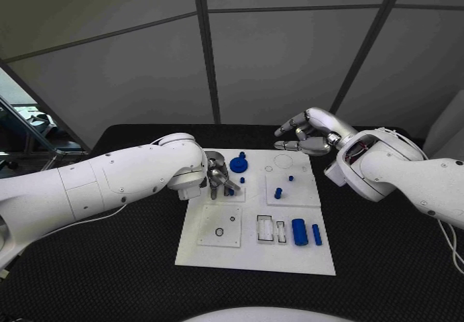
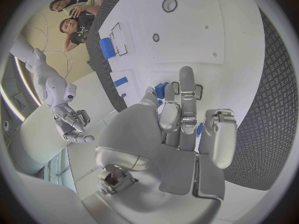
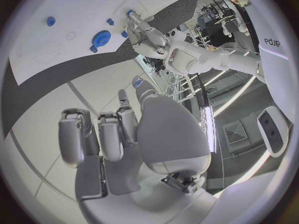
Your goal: Assemble the parts on the task board
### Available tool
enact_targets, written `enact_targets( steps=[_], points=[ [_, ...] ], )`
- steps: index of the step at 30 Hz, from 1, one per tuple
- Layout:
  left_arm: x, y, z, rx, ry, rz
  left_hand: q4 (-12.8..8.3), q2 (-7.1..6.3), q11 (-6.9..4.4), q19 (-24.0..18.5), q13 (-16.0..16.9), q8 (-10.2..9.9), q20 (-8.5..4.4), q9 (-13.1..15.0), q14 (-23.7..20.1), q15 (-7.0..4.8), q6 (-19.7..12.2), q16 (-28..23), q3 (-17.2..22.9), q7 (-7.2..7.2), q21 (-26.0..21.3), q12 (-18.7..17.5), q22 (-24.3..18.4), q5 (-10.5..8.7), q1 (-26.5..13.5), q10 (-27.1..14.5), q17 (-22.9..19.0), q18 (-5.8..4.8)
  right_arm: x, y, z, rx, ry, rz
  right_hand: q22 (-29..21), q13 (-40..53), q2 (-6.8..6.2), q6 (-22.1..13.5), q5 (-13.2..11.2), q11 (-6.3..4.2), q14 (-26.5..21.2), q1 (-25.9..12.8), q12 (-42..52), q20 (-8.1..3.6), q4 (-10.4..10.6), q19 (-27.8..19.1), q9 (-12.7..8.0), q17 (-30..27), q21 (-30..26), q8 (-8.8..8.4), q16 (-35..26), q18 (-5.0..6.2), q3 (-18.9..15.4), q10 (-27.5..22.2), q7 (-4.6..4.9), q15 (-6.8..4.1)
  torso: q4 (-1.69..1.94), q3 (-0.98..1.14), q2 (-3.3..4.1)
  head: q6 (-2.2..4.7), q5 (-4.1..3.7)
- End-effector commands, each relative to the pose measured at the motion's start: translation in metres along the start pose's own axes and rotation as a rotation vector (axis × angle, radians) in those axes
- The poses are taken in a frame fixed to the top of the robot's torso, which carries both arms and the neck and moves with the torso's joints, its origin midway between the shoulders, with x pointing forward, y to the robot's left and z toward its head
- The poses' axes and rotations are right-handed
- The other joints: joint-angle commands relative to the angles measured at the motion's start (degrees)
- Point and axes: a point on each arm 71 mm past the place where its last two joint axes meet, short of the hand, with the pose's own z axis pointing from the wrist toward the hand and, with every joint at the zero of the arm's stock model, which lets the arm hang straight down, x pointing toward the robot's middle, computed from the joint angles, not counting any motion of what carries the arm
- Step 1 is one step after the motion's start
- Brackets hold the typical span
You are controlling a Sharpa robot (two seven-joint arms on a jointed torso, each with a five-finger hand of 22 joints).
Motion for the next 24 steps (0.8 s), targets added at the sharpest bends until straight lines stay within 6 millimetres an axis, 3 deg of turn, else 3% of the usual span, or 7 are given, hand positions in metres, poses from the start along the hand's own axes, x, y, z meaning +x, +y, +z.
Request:
enact_targets(
  steps=[1,6,9,10,12,14,24],
  points=[
    [0.001,-0.001,0.000,0.011,0.014,0.003,-0.9,0.43,-0.45,5.2,-0.1,-0.4,-0.43,0.1,0.1,-0.27,-0.7,-0.3,2.9,-0.16,0.1,-0.4,13.3,0.40,2.2,-0.2,0.2,0.80,0.000,0.001,0.001,-0.004,0.007,-0.005,7.6,3.4,0.22,0.3,0.3,-0.44,4.7,-0.1,-0.2,-0.40,0.3,1.4,-0.1,10.2,-0.3,0.16,-0.4,0.96,0.1,-0.1,-0.13,-0.42,0.01,0.00,0.00,0.04,0.02],
    [0.002,-0.001,-0.001,0.016,0.023,-0.008,-1.8,-1.39,-0.59,5.1,-0.1,-0.6,-0.56,0.4,0.1,-0.21,-0.9,-0.7,10.8,0.01,0.0,-0.7,13.3,0.50,3.2,-0.3,0.5,0.82,0.000,0.001,0.001,-0.002,0.011,-0.005,7.7,3.4,0.23,0.3,0.4,-0.44,4.6,0.0,-0.2,-0.41,0.3,1.4,-0.1,10.2,-0.3,0.15,-0.4,0.95,0.1,-0.1,-0.13,-0.42,0.01,-0.02,0.02,-0.03,-0.03],
    [0.003,0.000,-0.002,0.018,0.032,-0.026,-1.5,-4.87,-0.80,5.1,-0.1,0.2,-0.58,1.9,0.2,-0.01,-1.2,-1.0,20.4,0.57,0.0,-0.8,13.2,0.43,0.9,-0.1,0.7,0.84,0.000,0.000,0.001,0.000,0.013,-0.005,7.5,3.3,0.24,0.3,0.5,-0.42,4.6,-0.2,-0.2,-0.42,0.5,1.3,-0.1,10.1,-0.4,0.14,-0.4,0.98,0.1,-0.1,-0.10,-0.43,0.02,-0.02,0.02,-0.02,-0.05],
    [0.003,0.000,-0.003,0.018,0.035,-0.033,-1.9,-6.89,-0.58,5.1,-0.1,0.4,-0.42,2.5,0.2,-0.16,-1.5,-1.1,23.4,0.09,0.0,-0.8,13.2,0.29,-0.1,-0.1,0.8,0.84,0.000,0.000,0.001,0.001,0.014,-0.006,7.5,3.3,0.24,0.3,0.5,-0.42,4.6,-0.3,-0.2,-0.43,0.6,1.3,-0.1,10.1,-0.4,0.13,-0.4,0.99,0.0,-0.1,-0.10,-0.43,0.04,-0.03,0.03,0.08,-0.06],
    [0.004,0.001,-0.004,0.020,0.037,-0.044,-2.0,-7.49,-0.51,5.1,0.0,1.0,-0.41,3.2,0.3,-0.17,-1.5,-1.2,27.1,0.00,0.0,-0.7,13.2,0.38,-1.3,0.1,0.9,0.84,0.000,-0.001,0.002,0.003,0.014,-0.007,7.5,3.3,0.24,0.3,0.5,-0.42,4.6,-0.3,-0.2,-0.43,0.6,1.3,-0.1,10.1,-0.4,0.13,-0.4,0.99,0.0,-0.1,-0.10,-0.43,0.13,-0.03,0.06,0.04,-0.08],
    [0.004,0.002,-0.005,0.021,0.034,-0.053,-2.6,-9.93,-0.45,5.1,0.1,2.0,-0.37,4.8,0.4,-0.08,-1.8,-1.4,33.9,0.16,-0.1,-0.6,13.2,0.16,-4.8,0.2,1.1,0.84,0.000,-0.001,0.002,0.004,0.015,-0.007,7.5,3.3,0.24,0.3,0.5,-0.42,4.6,-0.3,-0.2,-0.43,0.6,1.3,-0.1,10.1,-0.4,0.13,-0.4,0.99,0.0,-0.1,-0.10,-0.43,0.17,-0.02,0.06,-0.01,-0.04],
    [0.000,0.007,-0.015,0.043,-0.038,-0.096,-6.2,-12.35,-0.48,5.1,0.6,3.6,-0.40,7.2,0.6,-0.25,-2.3,-1.7,42.7,-0.08,0.0,0.0,13.3,0.07,-9.6,0.8,1.5,0.83,-0.003,-0.008,0.003,0.019,0.010,-0.013,7.4,3.3,0.23,0.3,0.6,-0.40,4.6,-0.7,-0.2,-0.43,0.9,1.2,-0.1,10.1,-0.5,0.12,-0.5,1.02,-0.1,-0.1,-0.10,-0.42,0.19,0.00,0.02,-0.05,0.18]
  ],
)
